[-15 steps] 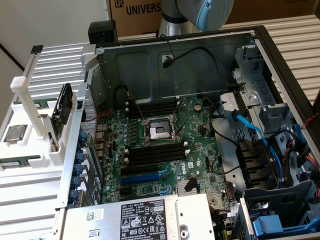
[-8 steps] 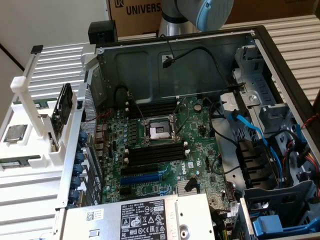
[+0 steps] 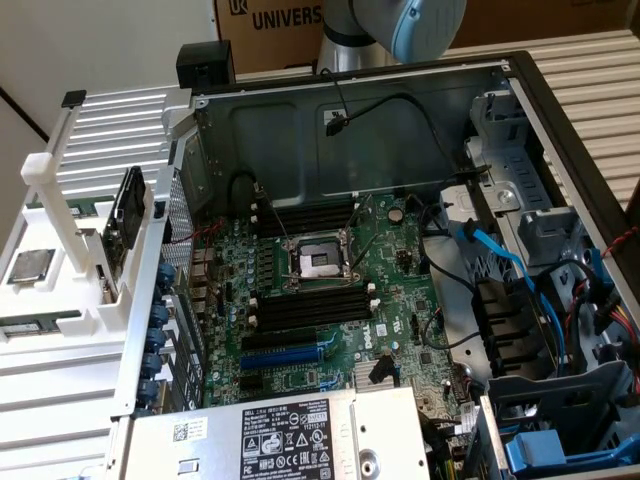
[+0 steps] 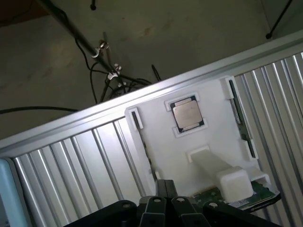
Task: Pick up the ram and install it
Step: 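Pick up the ram and move it above insertion slot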
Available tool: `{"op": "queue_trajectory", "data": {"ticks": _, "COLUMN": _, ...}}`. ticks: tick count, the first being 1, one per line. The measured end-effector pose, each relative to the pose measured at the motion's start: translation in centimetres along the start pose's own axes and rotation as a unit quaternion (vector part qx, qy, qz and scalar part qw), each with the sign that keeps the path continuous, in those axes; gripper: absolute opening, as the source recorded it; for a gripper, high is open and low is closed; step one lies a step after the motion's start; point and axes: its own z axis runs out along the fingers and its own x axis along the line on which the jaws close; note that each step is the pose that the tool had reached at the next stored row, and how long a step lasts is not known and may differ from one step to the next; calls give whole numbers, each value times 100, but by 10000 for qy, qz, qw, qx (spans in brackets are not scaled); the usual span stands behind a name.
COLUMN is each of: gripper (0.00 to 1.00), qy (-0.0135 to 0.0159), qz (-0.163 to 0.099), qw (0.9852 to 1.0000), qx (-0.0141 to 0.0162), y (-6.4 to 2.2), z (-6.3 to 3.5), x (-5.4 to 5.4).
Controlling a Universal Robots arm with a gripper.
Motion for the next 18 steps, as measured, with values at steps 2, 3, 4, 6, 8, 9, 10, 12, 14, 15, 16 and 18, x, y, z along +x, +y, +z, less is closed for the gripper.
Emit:
{"op": "queue_trajectory", "data": {"ticks": 2, "gripper": 11, "qy": -11, "qz": -1, "qw": 10000, "qx": 29, "y": 12, "z": 67, "x": 5}}
{"op": "queue_trajectory", "data": {"ticks": 3, "gripper": 11, "qy": -15, "qz": -14, "qw": 10000, "qx": 34, "y": 22, "z": 84, "x": 9}}
{"op": "queue_trajectory", "data": {"ticks": 4, "gripper": 11, "qy": -17, "qz": -46, "qw": 10000, "qx": 34, "y": 26, "z": 101, "x": 13}}
{"op": "queue_trajectory", "data": {"ticks": 6, "gripper": 11, "qy": -22, "qz": -149, "qw": 9999, "qx": 30, "y": 31, "z": 134, "x": 16}}
{"op": "queue_trajectory", "data": {"ticks": 8, "gripper": 11, "qy": -33, "qz": -353, "qw": 9994, "qx": 20, "y": 37, "z": 182, "x": 19}}
{"op": "queue_trajectory", "data": {"ticks": 9, "gripper": 11, "qy": -45, "qz": -436, "qw": 9990, "qx": 13, "y": 40, "z": 218, "x": 21}}
{"op": "queue_trajectory", "data": {"ticks": 10, "gripper": 11, "qy": -60, "qz": -506, "qw": 9987, "qx": 5, "y": 43, "z": 264, "x": 24}}
{"op": "queue_trajectory", "data": {"ticks": 12, "gripper": 11, "qy": -72, "qz": -583, "qw": 9983, "qx": -1, "y": 46, "z": 318, "x": 28}}
{"op": "queue_trajectory", "data": {"ticks": 14, "gripper": 11, "qy": -78, "qz": -631, "qw": 9980, "qx": -5, "y": 47, "z": 354, "x": 31}}
{"op": "queue_trajectory", "data": {"ticks": 15, "gripper": 11, "qy": -83, "qz": -677, "qw": 9977, "qx": -9, "y": 48, "z": 390, "x": 35}}
{"op": "queue_trajectory", "data": {"ticks": 16, "gripper": 11, "qy": -86, "qz": -700, "qw": 9975, "qx": -10, "y": 48, "z": 409, "x": 38}}
{"op": "queue_trajectory", "data": {"ticks": 18, "gripper": 11, "qy": -92, "qz": -742, "qw": 9972, "qx": -13, "y": 47, "z": 446, "x": 47}}
